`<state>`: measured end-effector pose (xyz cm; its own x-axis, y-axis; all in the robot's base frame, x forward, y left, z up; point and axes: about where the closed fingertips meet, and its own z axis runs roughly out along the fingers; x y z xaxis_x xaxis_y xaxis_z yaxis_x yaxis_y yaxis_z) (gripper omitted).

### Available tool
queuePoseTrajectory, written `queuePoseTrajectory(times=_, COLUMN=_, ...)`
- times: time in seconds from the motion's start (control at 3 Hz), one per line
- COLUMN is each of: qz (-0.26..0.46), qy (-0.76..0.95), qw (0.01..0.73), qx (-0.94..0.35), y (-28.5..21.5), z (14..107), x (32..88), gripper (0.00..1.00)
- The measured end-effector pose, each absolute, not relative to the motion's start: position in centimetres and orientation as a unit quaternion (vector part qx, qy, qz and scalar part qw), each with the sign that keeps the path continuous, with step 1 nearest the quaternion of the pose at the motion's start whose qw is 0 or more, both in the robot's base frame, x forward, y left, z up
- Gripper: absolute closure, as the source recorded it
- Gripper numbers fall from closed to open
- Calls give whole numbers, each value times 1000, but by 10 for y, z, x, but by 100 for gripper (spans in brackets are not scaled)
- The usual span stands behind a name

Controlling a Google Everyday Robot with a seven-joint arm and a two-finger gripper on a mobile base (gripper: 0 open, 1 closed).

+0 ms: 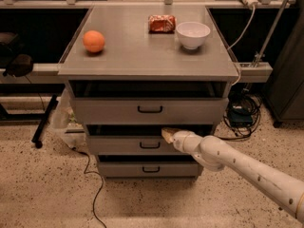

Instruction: Open middle drawer

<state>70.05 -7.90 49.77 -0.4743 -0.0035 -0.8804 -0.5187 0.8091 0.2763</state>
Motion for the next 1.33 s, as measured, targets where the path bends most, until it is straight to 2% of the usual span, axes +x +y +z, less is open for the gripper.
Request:
queuePoseTrajectory(times=0.67, qz=231, qy=812, qw=515, qx=-151, y=-99, z=474, x=732, gripper=100)
queuePoseTrajectory(times=1.33, qz=178, qy=839, qw=491, qx=-152, y=-119, z=448, x=747, gripper=100)
